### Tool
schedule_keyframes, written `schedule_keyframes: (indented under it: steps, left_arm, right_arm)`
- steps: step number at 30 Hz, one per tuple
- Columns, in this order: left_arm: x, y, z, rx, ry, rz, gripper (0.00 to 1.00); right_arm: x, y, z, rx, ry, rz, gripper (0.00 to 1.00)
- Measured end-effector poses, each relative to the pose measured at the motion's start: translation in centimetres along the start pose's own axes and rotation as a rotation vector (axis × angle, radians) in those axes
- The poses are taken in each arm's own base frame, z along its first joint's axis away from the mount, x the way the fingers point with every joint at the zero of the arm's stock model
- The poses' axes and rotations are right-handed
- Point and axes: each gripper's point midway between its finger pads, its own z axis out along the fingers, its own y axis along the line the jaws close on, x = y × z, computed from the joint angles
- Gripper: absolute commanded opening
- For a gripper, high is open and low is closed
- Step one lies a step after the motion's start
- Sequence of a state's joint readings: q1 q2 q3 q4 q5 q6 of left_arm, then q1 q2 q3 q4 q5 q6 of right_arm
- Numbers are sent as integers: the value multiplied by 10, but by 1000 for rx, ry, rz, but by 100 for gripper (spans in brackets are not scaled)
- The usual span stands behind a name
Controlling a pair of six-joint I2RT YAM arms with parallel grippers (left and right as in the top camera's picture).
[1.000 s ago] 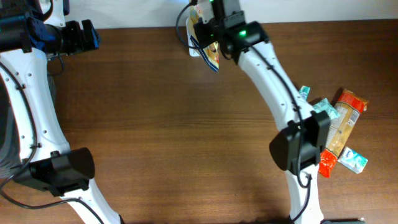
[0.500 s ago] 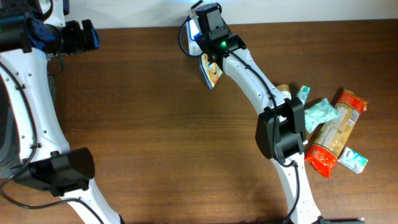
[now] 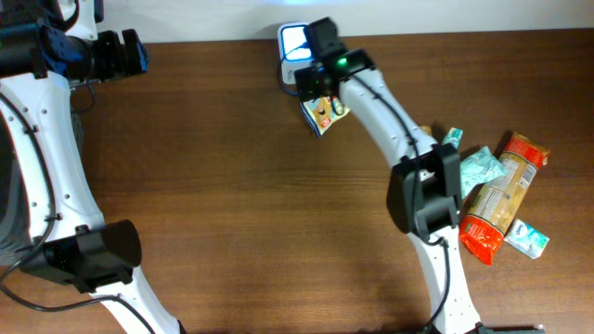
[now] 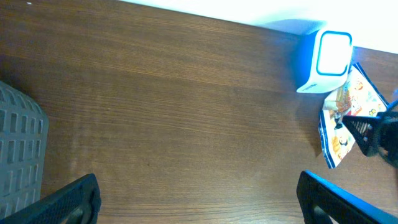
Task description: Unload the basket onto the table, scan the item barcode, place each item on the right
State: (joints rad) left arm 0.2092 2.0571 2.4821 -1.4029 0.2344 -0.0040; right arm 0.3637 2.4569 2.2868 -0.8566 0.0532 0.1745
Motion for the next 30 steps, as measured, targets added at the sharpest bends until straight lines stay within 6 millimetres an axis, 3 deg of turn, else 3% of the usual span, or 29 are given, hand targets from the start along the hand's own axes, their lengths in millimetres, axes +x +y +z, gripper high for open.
schedule_keyframes:
  steps: [4,6,11,13,14,15,17,26,28,30]
  left_arm:
    - [0,0,0,0,0,0,99]
    - [0,0,0,0,0,0,99]
    - [0,0,0,0,0,0,99]
    - [0,0,0,0,0,0,99]
    - [0,0,0,0,0,0,99]
    - [0,0,0,0,0,0,99]
    - [0,0,0,0,0,0,99]
    - [0,0,0,0,0,0,99]
    - [0,0,0,0,0,0,99]
    - [0,0,0,0,0,0,99]
  right_arm:
    - [6,-17,0,-104,60,161,91]
    - [6,-14,0,-131,61,189,91]
    - [18,-7,30,-112,33,205,87]
    - [27,-12,42,-86,26,209,70]
    - [31,-15,47,-67,27,211,48]
    - [34,-18,50,-51,24,211,15]
    - [37,-21,49,-37,29,203,4]
    - [57,-22,25,-16,132,158,4]
    - [50,-26,12,29,110,108,4]
    - [26,-22,-12,74,33,23,4]
